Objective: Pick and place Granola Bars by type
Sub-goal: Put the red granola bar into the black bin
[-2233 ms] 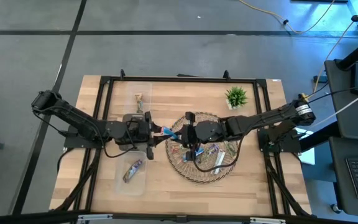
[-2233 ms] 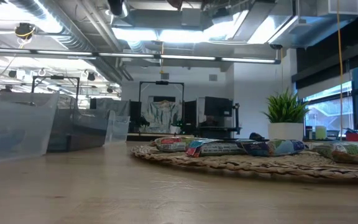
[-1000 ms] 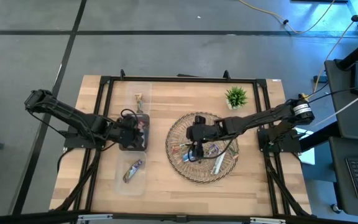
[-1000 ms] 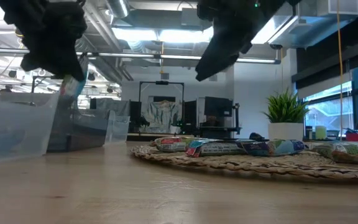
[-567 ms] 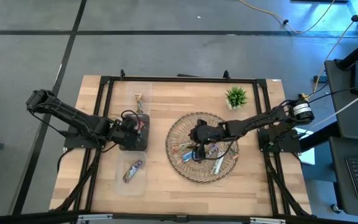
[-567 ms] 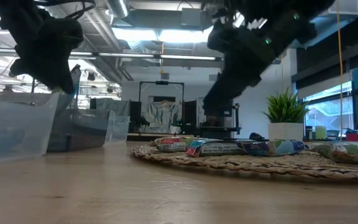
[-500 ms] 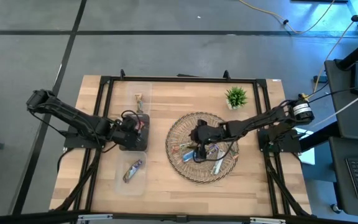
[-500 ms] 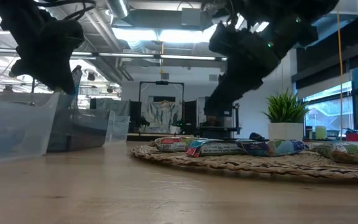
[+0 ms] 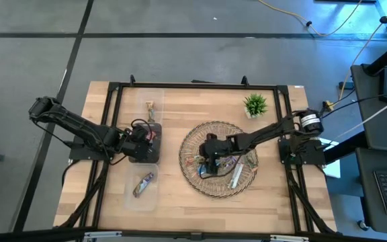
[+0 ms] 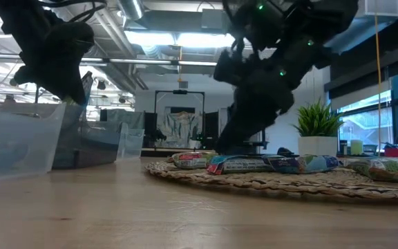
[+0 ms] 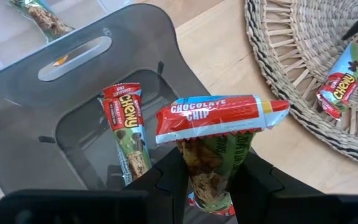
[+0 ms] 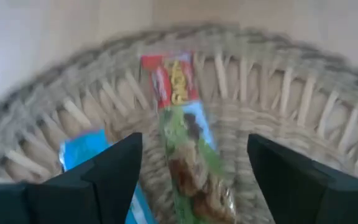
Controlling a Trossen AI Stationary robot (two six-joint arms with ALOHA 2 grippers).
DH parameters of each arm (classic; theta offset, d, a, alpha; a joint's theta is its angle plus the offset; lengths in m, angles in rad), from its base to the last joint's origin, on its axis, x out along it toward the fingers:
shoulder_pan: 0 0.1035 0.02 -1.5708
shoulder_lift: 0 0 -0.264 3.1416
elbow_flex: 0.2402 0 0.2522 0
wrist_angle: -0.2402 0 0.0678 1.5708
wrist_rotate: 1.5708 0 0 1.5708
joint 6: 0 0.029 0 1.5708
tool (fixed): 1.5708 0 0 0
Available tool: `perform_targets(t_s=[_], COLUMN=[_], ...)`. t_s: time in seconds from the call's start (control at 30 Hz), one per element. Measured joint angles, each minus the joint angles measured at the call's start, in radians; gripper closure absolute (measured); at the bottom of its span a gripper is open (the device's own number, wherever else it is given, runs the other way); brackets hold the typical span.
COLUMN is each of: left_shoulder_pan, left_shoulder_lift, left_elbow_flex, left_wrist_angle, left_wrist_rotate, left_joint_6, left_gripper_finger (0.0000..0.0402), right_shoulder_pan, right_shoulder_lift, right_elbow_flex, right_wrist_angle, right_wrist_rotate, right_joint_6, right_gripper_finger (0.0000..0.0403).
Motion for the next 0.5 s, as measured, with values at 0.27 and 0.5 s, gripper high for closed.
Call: perform_targets(t_s=[0.27,0.5], left_shoulder_pan=[0.000,0.000], left_shoulder_lift=[0.000,0.000], left_elbow_flex=[0.000,0.000], left_wrist_angle=[0.000,-0.001], left_wrist_rotate=[-0.001,0.008], left_joint_6=[-0.001,0.000], left_gripper_finger=[0.0286,0.0243], right_shoulder_pan=[-0.001,0.000], right_shoulder_lift=[0.042,0.043], right_elbow_flex=[0.027,0.028], right_wrist_angle=[-0.076,-0.096], right_wrist_rotate=[0.000,0.000], right_joint_6=[-0.031,-0.009], right_gripper_finger=[0.0111,0.0113])
